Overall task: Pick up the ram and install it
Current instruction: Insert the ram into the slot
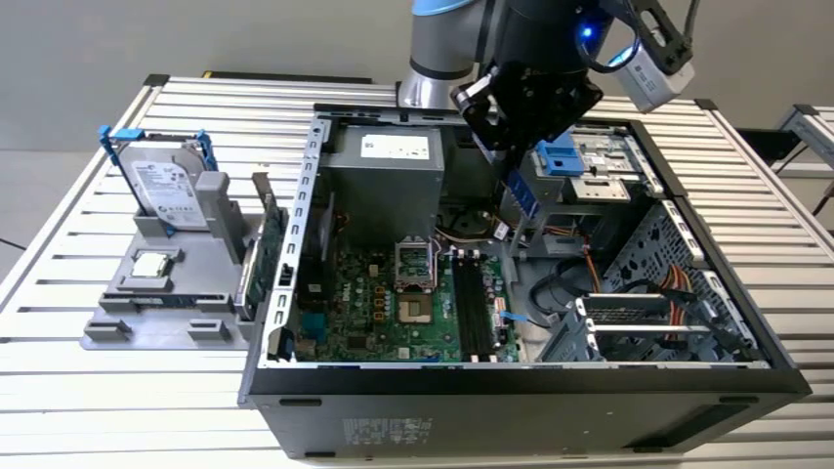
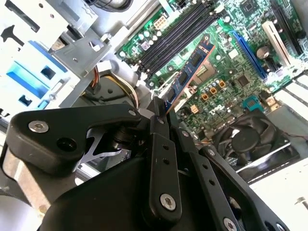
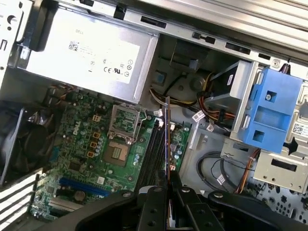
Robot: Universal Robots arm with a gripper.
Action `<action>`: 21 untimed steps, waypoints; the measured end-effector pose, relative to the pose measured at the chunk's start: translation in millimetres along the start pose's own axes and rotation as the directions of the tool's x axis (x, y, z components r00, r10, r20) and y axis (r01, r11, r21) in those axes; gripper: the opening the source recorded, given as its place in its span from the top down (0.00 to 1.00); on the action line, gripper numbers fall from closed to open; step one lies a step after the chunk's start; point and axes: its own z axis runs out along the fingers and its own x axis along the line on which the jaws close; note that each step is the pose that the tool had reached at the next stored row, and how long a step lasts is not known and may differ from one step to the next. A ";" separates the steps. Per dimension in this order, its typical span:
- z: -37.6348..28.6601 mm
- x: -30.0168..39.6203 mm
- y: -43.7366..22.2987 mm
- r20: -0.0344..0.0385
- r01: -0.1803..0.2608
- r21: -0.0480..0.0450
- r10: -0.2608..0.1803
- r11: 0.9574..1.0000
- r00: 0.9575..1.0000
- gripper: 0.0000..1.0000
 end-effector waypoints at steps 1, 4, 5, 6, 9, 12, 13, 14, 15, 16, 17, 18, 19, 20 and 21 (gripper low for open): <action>0.0 0.0 0.0 0.000 -0.009 0.000 0.009 1.000 1.000 1.00; 0.1 0.0 0.0 0.001 -0.032 0.000 0.032 0.999 0.999 1.00; 0.1 0.0 0.0 0.002 -0.039 0.000 0.039 0.999 0.999 1.00; 0.1 0.1 0.0 0.002 -0.046 0.000 0.046 0.999 0.999 1.00; 0.0 0.1 0.0 0.003 -0.065 0.000 0.065 0.998 0.998 1.00; 0.1 0.1 0.0 0.003 -0.086 0.000 0.086 0.996 0.996 1.00; 0.1 0.1 0.0 0.004 -0.092 0.000 0.092 0.996 0.996 1.00; 0.1 0.1 0.0 0.004 -0.099 0.000 0.099 0.995 0.995 1.00; 0.1 0.2 0.1 0.004 -0.106 0.000 0.106 0.994 0.994 1.00; 0.1 0.3 0.1 0.005 -0.113 0.000 0.113 0.994 0.994 1.00; 0.0 0.3 0.1 0.005 -0.121 0.000 0.121 0.993 0.993 1.00; 0.0 0.3 0.1 0.005 -0.127 0.000 0.127 0.992 0.992 1.00; 0.0 0.3 0.1 0.005 -0.133 0.000 0.133 0.991 0.991 1.00; 0.0 0.4 0.1 0.006 -0.139 0.000 0.139 0.990 0.990 1.00; 0.0 0.4 0.1 0.006 -0.144 0.000 0.144 0.990 0.990 1.00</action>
